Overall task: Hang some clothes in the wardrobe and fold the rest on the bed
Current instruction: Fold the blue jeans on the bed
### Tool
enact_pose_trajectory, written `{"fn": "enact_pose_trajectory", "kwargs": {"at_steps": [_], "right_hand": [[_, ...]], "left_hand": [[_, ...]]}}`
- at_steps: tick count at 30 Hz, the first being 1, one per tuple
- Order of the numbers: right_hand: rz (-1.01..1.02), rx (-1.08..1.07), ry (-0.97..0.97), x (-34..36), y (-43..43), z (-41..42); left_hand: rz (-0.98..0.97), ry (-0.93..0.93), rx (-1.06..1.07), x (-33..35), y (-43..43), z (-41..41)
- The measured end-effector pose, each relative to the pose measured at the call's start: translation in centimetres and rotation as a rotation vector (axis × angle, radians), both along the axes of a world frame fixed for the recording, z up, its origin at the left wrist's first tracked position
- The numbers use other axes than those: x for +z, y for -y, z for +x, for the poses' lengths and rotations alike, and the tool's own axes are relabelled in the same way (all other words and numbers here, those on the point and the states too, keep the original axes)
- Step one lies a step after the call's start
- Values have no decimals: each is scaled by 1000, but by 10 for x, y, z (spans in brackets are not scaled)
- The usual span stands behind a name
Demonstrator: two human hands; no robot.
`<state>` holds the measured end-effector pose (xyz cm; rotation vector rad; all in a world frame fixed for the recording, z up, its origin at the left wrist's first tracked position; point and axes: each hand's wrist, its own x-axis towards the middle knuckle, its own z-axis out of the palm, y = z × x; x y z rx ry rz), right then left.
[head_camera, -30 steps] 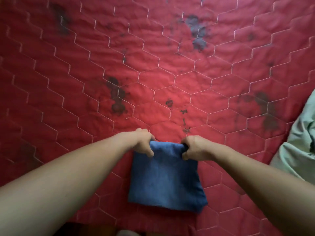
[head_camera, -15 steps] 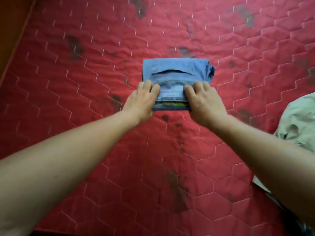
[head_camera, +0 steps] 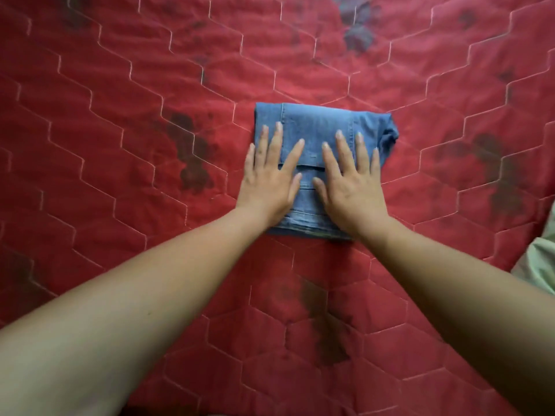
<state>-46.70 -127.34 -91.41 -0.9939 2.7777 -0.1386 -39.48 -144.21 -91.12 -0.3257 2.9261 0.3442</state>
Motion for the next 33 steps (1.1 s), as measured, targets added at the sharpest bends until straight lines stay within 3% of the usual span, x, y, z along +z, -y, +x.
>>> {"fn": "enact_pose_trajectory", "kwargs": {"at_steps": [6,11,16,19,23,26,30,33], "right_hand": [[35,-83,-10,-57,5,-20],[80,-85,100,-39,10,-28],[-75,-89,-28,-20,13,-61],[20,-122,13,-39,22,-79],[-29,-169,-53,-62,17,-78],[-45,-204,-12,-50,18,-79],[-63,-389,116,-32,7,-25],[-6,-408,167,-29,-14,29]], "left_hand": [[-24,5,1,-45,8,-10],[34,156,-11,-24,12,-22],[42,-82,-28,-8,35,-58],[-28,-2,-8,-29,41,-75],[35,-127,-17,-55,48,-68],[55,-123,5,-45,49,-70],[240,-57,233,-30,27,-27],[318,45,290,-31,12,24]]}}
